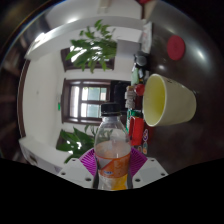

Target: Pour water

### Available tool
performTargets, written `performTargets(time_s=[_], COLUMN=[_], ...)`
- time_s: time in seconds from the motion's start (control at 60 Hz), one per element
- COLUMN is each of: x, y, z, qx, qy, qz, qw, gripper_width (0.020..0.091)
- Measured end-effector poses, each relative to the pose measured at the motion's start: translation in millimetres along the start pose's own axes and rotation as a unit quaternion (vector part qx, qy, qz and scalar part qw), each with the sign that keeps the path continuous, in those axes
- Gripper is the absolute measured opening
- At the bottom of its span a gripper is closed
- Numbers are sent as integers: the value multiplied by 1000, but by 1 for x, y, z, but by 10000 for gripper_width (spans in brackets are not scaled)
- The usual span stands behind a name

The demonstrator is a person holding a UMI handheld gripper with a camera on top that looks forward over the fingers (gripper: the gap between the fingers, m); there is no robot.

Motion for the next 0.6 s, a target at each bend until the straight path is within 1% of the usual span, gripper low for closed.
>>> performTargets(time_s=[0.067, 0.233, 0.267, 0.367, 0.483, 0.6], x=[-5, -23, -24, -30, -33, -30], y=[-2, -11, -1, -13, -14, -12], z=[1, 8, 9, 5, 7, 5], qx=[-4, -29, -30, -31, -38, -31], qy=[-56, -192, -219, -279, -309, -301], qz=[-6, -39, -42, -55, -56, -55], qw=[998, 980, 974, 958, 949, 952], gripper_width=[384, 383, 385, 383, 388, 386])
Point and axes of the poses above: the point between the fingertips, and its own axes, seen from behind it with the camera up: z to the left, x down, y backward, against the way the camera looks, the point moved 3 cm from there along y, backward, against the way the camera looks
